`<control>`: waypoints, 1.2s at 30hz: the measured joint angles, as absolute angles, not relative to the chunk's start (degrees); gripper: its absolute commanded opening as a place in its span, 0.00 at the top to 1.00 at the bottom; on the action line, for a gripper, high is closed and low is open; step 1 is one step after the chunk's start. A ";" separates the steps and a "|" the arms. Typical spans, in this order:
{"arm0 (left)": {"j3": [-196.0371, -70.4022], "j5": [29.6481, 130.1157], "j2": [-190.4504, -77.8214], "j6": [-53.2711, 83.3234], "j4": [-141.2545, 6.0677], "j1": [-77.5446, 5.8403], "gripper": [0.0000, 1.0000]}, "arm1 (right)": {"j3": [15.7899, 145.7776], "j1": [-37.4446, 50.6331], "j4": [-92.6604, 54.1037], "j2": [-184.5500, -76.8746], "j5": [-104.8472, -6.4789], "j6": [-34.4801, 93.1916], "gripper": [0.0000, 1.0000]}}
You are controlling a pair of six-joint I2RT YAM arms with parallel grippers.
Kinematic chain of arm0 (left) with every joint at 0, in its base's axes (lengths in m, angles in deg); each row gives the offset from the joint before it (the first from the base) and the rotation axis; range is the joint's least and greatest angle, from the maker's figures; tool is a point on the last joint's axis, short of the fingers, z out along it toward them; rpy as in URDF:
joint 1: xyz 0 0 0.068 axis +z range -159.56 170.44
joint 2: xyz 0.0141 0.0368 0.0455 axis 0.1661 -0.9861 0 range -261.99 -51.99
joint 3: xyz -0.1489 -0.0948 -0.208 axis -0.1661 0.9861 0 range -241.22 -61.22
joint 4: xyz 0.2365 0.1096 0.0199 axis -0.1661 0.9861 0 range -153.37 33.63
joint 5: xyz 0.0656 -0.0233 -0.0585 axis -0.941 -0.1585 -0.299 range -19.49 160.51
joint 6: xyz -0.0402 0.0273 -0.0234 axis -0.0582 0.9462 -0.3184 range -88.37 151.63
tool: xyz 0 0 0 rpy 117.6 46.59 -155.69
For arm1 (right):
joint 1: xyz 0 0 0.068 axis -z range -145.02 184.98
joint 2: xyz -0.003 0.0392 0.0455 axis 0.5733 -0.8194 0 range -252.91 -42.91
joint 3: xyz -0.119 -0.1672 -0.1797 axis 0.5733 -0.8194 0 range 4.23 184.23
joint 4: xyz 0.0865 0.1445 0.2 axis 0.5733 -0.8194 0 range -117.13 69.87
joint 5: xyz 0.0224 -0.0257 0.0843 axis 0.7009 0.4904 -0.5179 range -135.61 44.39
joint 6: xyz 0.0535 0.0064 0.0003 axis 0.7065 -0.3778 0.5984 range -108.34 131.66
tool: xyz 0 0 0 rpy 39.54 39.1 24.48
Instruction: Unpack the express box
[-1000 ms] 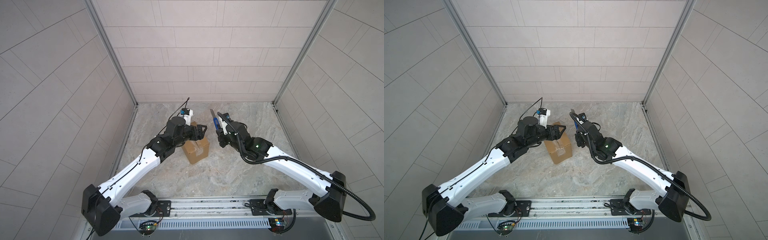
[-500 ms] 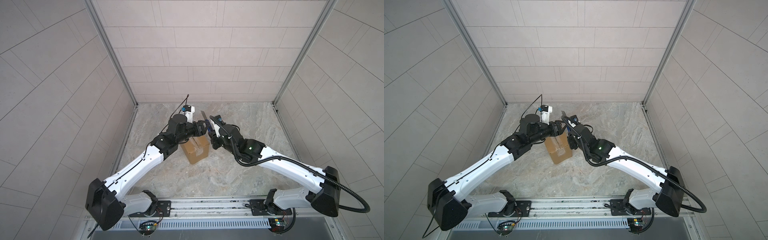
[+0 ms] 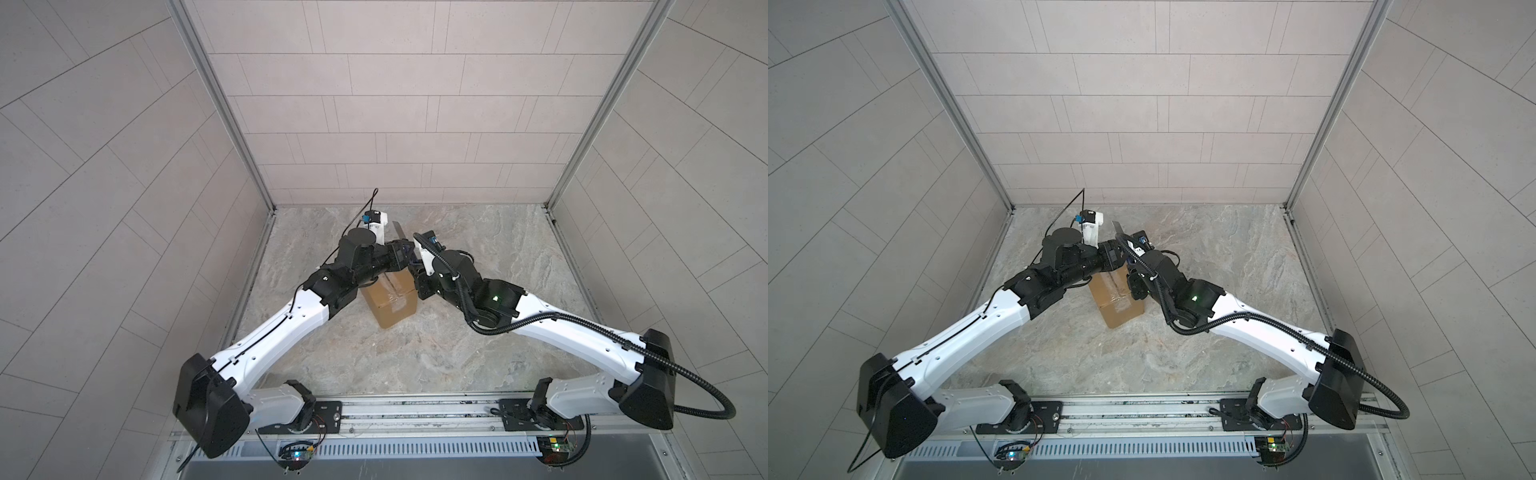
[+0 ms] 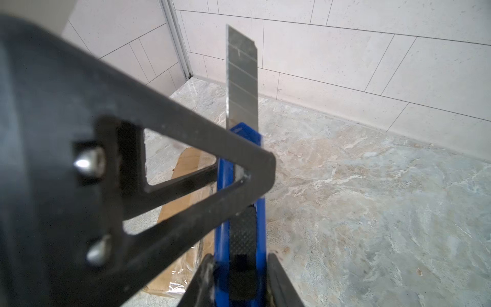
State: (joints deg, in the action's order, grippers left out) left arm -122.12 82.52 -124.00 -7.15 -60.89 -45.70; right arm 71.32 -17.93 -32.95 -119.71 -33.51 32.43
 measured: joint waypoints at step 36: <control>-120.99 83.48 -123.54 -10.98 -65.96 -43.87 1.00 | 70.51 -18.82 -29.73 -118.35 -34.50 32.34 0.24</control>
State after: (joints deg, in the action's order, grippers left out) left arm -120.99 83.48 -123.54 -10.98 -65.96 -43.87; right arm 70.51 -18.82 -29.73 -118.35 -34.50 32.34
